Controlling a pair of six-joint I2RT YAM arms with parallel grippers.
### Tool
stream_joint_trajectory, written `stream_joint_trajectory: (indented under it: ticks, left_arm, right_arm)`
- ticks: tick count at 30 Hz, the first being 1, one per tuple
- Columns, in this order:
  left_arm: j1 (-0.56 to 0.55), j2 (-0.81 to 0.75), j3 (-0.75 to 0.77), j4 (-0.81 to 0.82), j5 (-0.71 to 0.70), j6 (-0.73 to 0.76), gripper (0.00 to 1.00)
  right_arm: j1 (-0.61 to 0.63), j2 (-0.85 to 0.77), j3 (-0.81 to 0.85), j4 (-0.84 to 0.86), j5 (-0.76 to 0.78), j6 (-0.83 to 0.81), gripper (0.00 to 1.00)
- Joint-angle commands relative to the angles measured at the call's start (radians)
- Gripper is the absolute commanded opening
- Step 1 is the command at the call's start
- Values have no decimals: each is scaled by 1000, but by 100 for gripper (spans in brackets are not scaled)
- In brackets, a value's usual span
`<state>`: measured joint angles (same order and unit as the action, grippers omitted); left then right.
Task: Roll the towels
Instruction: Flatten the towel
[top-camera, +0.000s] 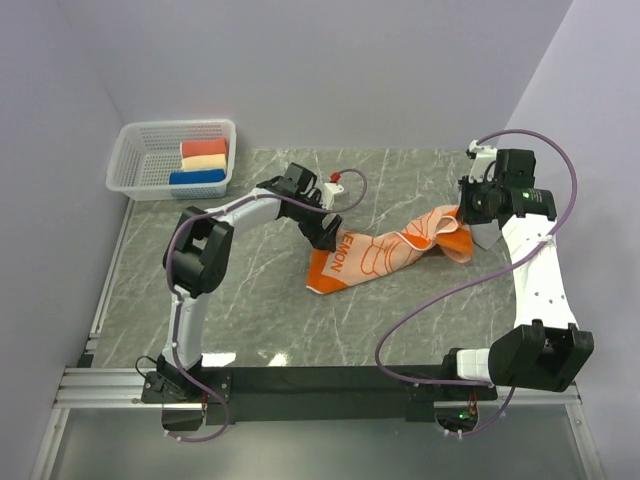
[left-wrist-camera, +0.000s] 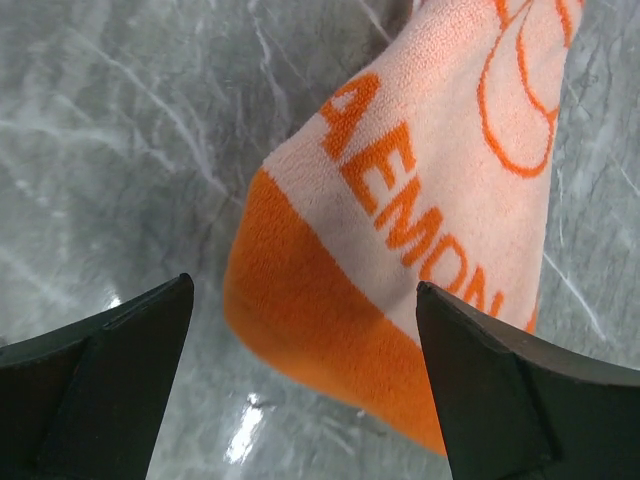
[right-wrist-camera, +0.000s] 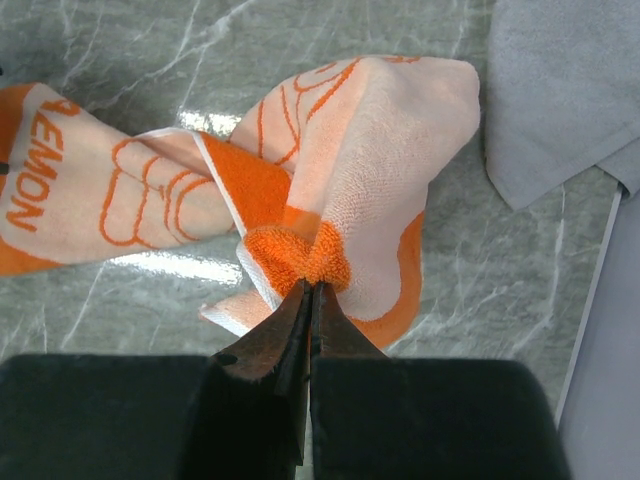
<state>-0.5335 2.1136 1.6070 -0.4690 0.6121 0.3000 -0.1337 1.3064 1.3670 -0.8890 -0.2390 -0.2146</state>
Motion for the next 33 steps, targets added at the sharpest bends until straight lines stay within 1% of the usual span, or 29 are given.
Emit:
stream_joint_trajectory:
  ticks: [1, 4, 5, 7, 8, 9, 10, 11, 14, 16, 18, 19, 20, 21, 22, 23, 24, 25, 26, 27, 28, 29, 30, 31, 32, 33]
  left_arm:
    - [-17, 9, 56, 78, 60, -44, 98]
    - [-19, 32, 42, 83, 87, -44, 86]
    - [-20, 39, 48, 75, 93, -42, 74]
    - [-20, 57, 73, 38, 110, -29, 55]
    - [-19, 60, 82, 23, 107, -24, 38]
    - [-16, 59, 91, 10, 100, -15, 28]
    - [-11, 57, 109, -18, 94, -1, 6]
    - [4, 43, 117, -26, 86, -1, 0]
    - [49, -7, 157, -89, 66, 36, 0]
    - [78, -50, 174, -91, 25, 45, 0]
    - [108, -136, 179, -106, -8, 74, 0]
    - [109, -168, 166, -117, -47, 146, 0]
    - [106, -238, 153, -140, -60, 192, 0]
    - [87, -277, 127, -169, -74, 236, 0]
    - [73, -320, 46, -184, -90, 325, 0]
    - [57, -410, -13, -194, -112, 365, 0]
    - [15, -456, -75, -200, -123, 410, 0]
    - [-12, -502, -223, -210, -138, 495, 0]
    - [-46, -589, -304, -215, -191, 542, 0]
    - [-121, -628, -388, -206, -228, 583, 1]
    - [-158, -662, -548, -183, -264, 646, 5]
    - [-189, -706, -618, -166, -297, 663, 14]
    - [-224, -719, -675, -157, -328, 669, 21]
    - [-227, -724, -747, -155, -328, 668, 30]
    - [-229, -725, -768, -166, -328, 660, 46]
    - [-229, -725, -779, -169, -340, 640, 59]
  right_arm:
    - [-6, -16, 1, -11, -17, -22, 0]
    - [-6, -15, -2, -11, -17, -26, 0]
    - [-6, -15, -2, -11, -17, -26, 0]
    - [-6, -7, -3, -11, -20, -25, 0]
    - [-6, -1, -5, -11, -20, -23, 0]
    - [-6, 1, -5, -8, -20, -22, 0]
    - [-6, 4, -6, -7, -25, -17, 0]
    - [-7, 10, -6, -7, -28, -16, 0]
    - [-7, 19, -5, -1, -39, -6, 0]
    - [-7, 25, 6, 1, -46, 3, 0]
    - [-6, 36, 20, -7, -71, 12, 0]
    - [-7, 42, 32, -11, -77, 18, 0]
    - [-7, 51, 37, -14, -80, 21, 0]
    - [-7, 53, 38, -16, -83, 24, 0]
    - [-7, 56, 37, -18, -82, 26, 0]
    - [-9, 62, 34, -16, -80, 26, 0]
    - [-7, 63, 27, -18, -80, 26, 0]
    - [-7, 65, 11, -18, -82, 21, 0]
    - [-7, 73, 0, -19, -88, 18, 0]
    - [-7, 77, -9, -30, -95, 14, 0]
    - [-7, 83, -26, -36, -109, 1, 0]
    - [-7, 100, -37, -41, -114, -3, 0]
    - [-6, 109, -46, -56, -118, -9, 0]
    - [-6, 120, -58, -63, -126, -22, 0]
    - [-4, 140, -63, -71, -128, -31, 0]
    - [-4, 148, -68, -89, -128, -49, 0]
